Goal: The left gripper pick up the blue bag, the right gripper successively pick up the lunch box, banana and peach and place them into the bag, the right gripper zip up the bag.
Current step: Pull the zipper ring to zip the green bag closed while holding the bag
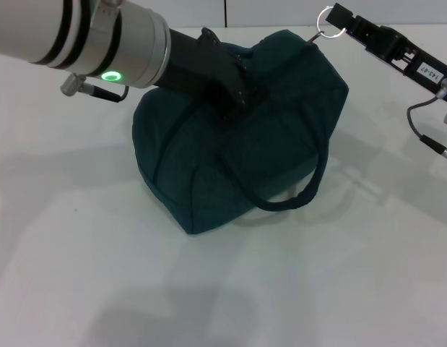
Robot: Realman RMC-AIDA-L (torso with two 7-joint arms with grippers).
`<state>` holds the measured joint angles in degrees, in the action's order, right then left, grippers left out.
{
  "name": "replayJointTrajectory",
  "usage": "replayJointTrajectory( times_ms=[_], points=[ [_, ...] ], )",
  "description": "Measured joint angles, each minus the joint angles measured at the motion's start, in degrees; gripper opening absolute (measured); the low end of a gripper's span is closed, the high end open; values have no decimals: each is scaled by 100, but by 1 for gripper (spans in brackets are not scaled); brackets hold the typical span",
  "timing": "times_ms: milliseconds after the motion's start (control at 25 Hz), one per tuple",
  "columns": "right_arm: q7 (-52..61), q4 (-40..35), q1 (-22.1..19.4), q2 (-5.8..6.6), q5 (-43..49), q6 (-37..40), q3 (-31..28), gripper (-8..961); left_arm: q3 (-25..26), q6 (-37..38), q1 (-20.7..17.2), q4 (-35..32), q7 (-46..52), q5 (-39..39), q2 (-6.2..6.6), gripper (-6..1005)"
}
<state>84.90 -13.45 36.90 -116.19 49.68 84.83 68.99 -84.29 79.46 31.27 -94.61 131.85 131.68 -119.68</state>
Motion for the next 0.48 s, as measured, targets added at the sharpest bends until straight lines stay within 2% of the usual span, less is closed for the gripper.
replayJointTrajectory(
  times_ms=[480],
  points=[
    [0, 67, -42, 3, -59, -58, -51, 49, -8, 37, -133, -289, -16, -49, 11, 77]
  ],
)
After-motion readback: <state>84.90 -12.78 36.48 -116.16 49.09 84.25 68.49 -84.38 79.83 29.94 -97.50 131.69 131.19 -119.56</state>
